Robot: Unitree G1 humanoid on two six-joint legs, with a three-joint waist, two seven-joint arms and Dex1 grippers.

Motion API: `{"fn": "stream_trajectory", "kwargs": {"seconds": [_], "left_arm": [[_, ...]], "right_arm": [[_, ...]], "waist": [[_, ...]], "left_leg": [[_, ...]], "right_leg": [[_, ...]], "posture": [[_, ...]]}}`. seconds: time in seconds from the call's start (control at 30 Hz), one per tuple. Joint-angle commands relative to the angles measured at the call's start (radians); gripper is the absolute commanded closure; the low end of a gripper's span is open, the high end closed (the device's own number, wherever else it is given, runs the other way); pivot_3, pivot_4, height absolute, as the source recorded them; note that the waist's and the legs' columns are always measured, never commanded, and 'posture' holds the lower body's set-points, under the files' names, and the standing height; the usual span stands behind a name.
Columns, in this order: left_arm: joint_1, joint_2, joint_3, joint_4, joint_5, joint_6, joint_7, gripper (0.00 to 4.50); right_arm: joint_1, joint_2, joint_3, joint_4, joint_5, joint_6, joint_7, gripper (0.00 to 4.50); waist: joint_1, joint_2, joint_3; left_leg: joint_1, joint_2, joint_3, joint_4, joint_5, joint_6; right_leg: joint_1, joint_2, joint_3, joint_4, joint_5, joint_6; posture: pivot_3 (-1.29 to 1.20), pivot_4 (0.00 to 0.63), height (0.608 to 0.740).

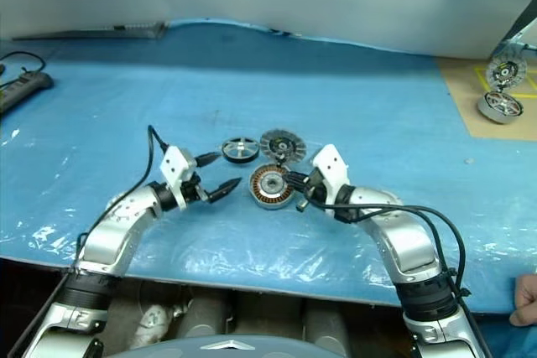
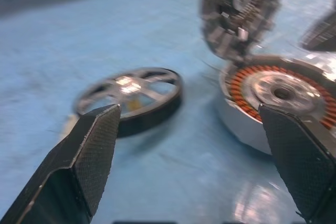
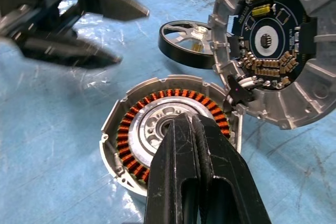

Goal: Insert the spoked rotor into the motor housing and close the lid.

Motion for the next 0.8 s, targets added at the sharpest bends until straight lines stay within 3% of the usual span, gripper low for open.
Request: {"fn": "stream_trajectory", "kwargs": {"seconds": [0.03, 0.17, 0.4, 0.6, 0.8], "left_arm": [[-0.065, 0.038, 0.074, 0.013, -0.045, 0.070, 0.017, 0.00], [-0.156, 0.091, 0.100, 0.095, -0.069, 0.152, -0.016, 0.00], [-0.325, 0.172, 0.073, 0.320, -0.053, 0.141, -0.162, 0.00], [-0.490, 0.187, 0.039, 0.526, -0.025, 0.158, -0.258, 0.00], [-0.598, 0.189, -0.031, 0.614, 0.001, 0.229, -0.391, 0.00]], "right_arm": [[0.011, -0.006, -0.022, -0.038, 0.028, -0.013, 0.006, 4.46], [0.010, -0.003, -0.017, -0.022, 0.022, -0.024, 0.002, 4.46], [0.020, -0.004, -0.004, -0.016, 0.011, -0.040, -0.002, 4.46], [0.043, -0.009, -0.003, -0.031, 0.004, -0.044, -0.013, 4.46], [0.086, -0.008, -0.006, -0.058, -0.005, -0.095, -0.020, 4.46]], "waist": [[0.000, 0.000, 0.000], [0.000, 0.000, 0.000], [0.002, 0.000, 0.000], [0.009, 0.000, 0.000], [0.016, 0.000, 0.000]], "left_leg": [[0.000, 0.000, 0.000, 0.000, 0.000, 0.000], [0.000, 0.000, 0.000, 0.001, 0.000, 0.000], [-0.001, -0.004, 0.000, 0.001, 0.000, 0.000], [-0.001, -0.005, 0.000, 0.000, 0.000, 0.000], [-0.002, -0.005, -0.001, 0.000, 0.000, 0.000]], "right_leg": [[0.000, 0.000, 0.000, 0.000, 0.000, 0.000], [0.000, 0.000, 0.000, 0.000, 0.000, 0.000], [0.000, 0.000, 0.000, 0.000, 0.002, 0.003], [0.000, -0.001, 0.000, 0.000, 0.001, 0.002], [-0.001, -0.001, 0.000, 0.000, 0.002, 0.003]], "posture": [[0.00, 0.150, 0.740], [0.00, 0.150, 0.740], [0.00, 0.150, 0.740], [0.00, 0.150, 0.740], [0.00, 0.150, 0.740]]}}
